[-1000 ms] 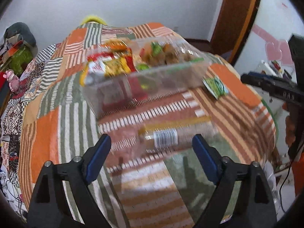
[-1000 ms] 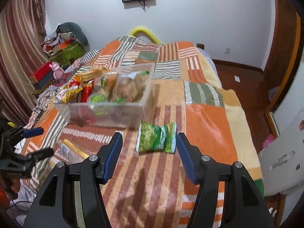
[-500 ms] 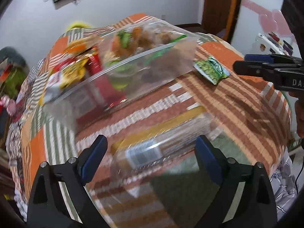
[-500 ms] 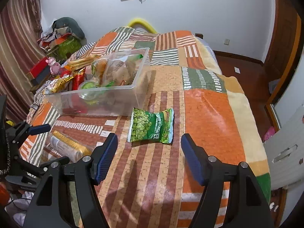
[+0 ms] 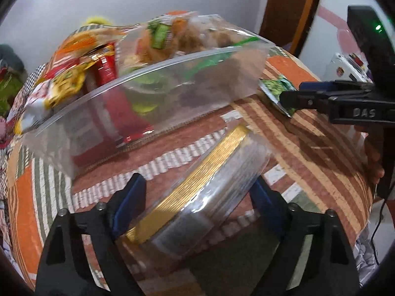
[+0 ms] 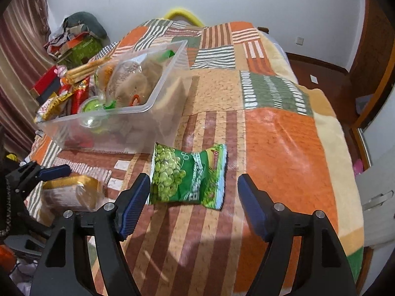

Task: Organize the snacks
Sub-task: 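Grasp wafer-roll pack with left tool while right tool grasps green pea bag, then lower wafer-roll pack into box with left tool while right tool drops pea bag in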

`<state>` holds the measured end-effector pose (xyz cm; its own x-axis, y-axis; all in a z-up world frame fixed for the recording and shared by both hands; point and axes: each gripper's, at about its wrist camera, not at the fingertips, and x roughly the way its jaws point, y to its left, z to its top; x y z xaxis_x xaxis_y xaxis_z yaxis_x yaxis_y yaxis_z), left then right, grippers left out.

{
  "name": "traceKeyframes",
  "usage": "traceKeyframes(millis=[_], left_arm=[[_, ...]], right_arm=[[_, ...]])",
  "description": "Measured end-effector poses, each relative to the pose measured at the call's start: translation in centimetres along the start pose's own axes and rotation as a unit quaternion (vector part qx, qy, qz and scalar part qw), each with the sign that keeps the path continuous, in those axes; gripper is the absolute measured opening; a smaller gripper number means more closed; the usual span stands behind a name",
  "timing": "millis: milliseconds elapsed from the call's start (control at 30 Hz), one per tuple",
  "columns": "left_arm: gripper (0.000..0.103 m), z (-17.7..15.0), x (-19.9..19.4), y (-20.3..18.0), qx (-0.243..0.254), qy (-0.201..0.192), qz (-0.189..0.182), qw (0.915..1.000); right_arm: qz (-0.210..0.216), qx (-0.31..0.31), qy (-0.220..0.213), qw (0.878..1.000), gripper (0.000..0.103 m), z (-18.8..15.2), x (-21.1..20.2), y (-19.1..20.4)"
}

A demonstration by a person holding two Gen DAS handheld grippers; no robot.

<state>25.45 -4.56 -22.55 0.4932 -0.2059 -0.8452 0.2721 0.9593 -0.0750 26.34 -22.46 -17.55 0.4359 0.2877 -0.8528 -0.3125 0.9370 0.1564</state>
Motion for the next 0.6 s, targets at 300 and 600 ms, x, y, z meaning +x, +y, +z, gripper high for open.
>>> traceKeyframes(millis=[300,600], left_arm=[[0.044,-0.6,-1.3,2.2,-0.032,-0.011,-0.010,0.9994],[0.036,-0.7,-2.7,1.3,-0.031,-0.022,-0.017,0.9991]], right_arm=[[-0.020,-0.022,0.018,0.999,0.062,-0.1,1.4,1.6],[-0.025,-0.038,0.006,0.999,0.046,-1.4,-0.3,2.6]])
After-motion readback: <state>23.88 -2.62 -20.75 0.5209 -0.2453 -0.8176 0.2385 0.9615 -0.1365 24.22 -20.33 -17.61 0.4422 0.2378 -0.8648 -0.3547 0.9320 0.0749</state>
